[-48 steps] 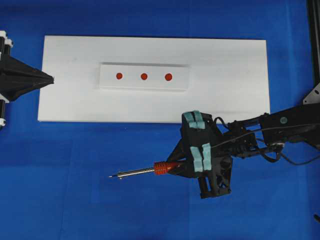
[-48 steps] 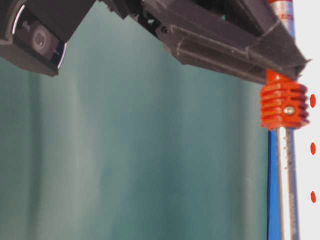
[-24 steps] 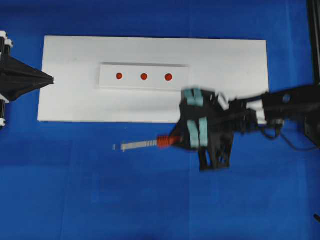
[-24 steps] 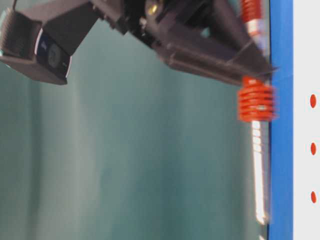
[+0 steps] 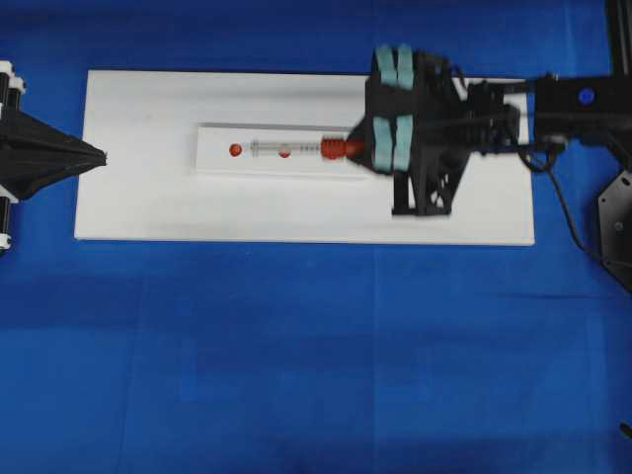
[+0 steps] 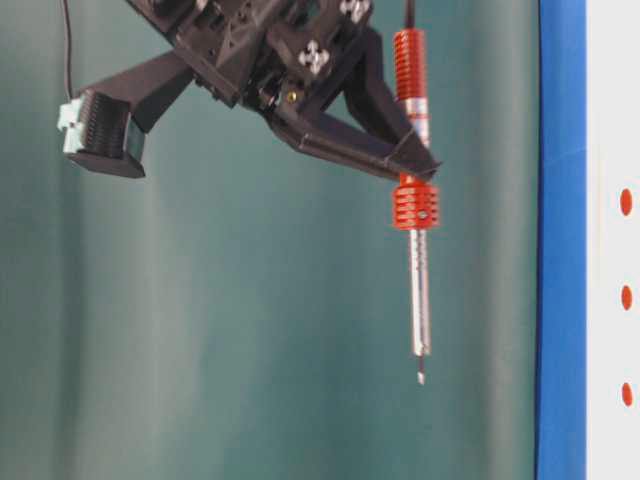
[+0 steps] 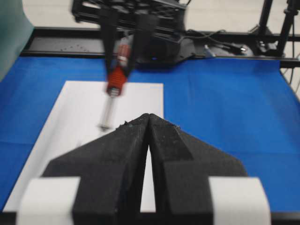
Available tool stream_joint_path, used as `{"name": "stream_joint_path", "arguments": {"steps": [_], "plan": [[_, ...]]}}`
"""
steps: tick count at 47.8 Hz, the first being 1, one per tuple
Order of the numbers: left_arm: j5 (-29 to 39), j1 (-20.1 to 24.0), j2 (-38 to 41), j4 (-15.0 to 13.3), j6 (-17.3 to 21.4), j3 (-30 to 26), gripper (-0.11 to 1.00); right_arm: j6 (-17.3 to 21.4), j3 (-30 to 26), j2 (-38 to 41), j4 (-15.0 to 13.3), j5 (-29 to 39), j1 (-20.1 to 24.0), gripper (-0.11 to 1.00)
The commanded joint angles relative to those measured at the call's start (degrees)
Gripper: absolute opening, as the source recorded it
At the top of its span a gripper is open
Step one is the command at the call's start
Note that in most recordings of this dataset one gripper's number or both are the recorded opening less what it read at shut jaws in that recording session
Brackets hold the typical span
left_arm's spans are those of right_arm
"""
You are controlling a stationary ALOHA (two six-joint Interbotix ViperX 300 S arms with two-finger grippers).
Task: Touch the tip of the soldering iron to the mark.
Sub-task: 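Lift the soldering iron and carry it over the dotted strip, then hold the iron above the strip, tip pointing left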
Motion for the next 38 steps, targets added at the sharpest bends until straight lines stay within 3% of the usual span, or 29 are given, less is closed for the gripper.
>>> {"name": "stream_joint_path", "arguments": {"steps": [1, 10, 27, 38], "plan": [[-0.35, 0.09, 0.35, 0.09, 0.09, -0.53, 0.00, -0.53, -2.02, -1.32, -0.88, -0.26, -1.76, 0.07], [-0.35, 0.09, 0.26, 0.00, 0.09, -0.53, 0.00, -2.11, -2.90, -0.70, -1.14, -0.18, -4.48, 0.07], [-0.26, 0.09, 0.26, 0.00, 0.44, -0.53, 0.00, -2.81, -3.60, 0.00, -1.14, 0.26, -4.57, 0.07], [-0.18, 0.09, 0.35, 0.00, 0.44, -0.53, 0.00, -2.81, -3.69, -0.09, -1.05, 5.45, -4.31, 0.07]]}}
